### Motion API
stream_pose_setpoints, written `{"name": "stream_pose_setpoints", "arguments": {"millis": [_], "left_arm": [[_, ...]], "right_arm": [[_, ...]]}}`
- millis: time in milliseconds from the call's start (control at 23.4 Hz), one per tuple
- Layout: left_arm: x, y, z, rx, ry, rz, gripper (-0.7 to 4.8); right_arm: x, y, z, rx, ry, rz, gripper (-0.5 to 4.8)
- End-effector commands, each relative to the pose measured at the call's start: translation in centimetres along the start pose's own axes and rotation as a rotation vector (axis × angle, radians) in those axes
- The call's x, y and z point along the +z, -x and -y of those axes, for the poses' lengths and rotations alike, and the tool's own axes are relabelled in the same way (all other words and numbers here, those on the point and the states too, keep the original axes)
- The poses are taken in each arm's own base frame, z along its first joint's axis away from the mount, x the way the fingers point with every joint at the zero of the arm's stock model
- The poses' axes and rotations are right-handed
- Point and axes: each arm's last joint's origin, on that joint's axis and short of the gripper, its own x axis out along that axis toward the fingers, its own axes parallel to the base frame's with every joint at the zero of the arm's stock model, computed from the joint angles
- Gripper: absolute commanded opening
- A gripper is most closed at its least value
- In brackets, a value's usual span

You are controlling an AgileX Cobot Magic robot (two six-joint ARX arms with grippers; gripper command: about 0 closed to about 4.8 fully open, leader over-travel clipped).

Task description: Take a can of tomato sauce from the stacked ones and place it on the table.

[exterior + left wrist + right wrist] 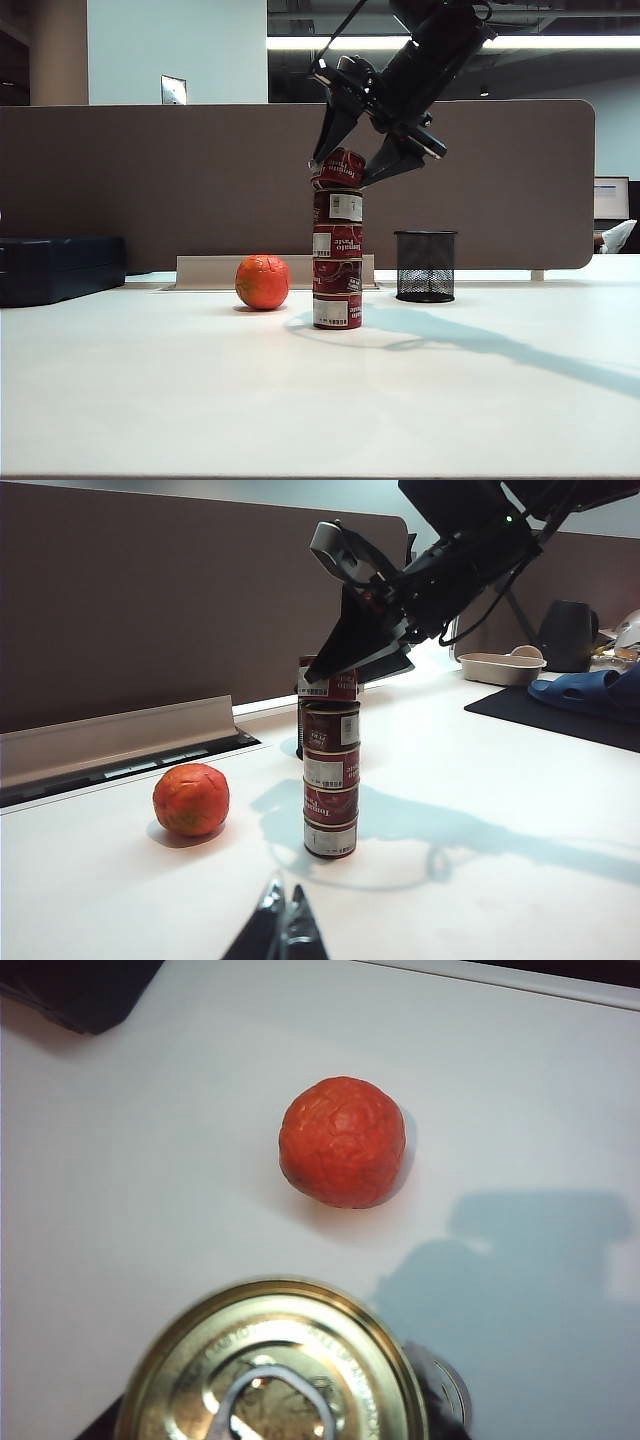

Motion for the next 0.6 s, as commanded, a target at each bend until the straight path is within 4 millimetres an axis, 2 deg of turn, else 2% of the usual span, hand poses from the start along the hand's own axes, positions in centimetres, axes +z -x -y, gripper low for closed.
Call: {"name": "stream_pose_setpoints", "arguments": {"millis": [43,598], "left_arm": [[0.2,0.01,0.01,-0.001,-0.008,0.011,-0.06],[0.2,0.01,0.01,-0.001,-0.007,0.011,-0.06]], "right_arm": [[0.05,0.24,-0.16,0.003,0.002,0.001,2.6],[0.11,0.39,-0.22,0.02,0.002,0.0,2.6]]}}
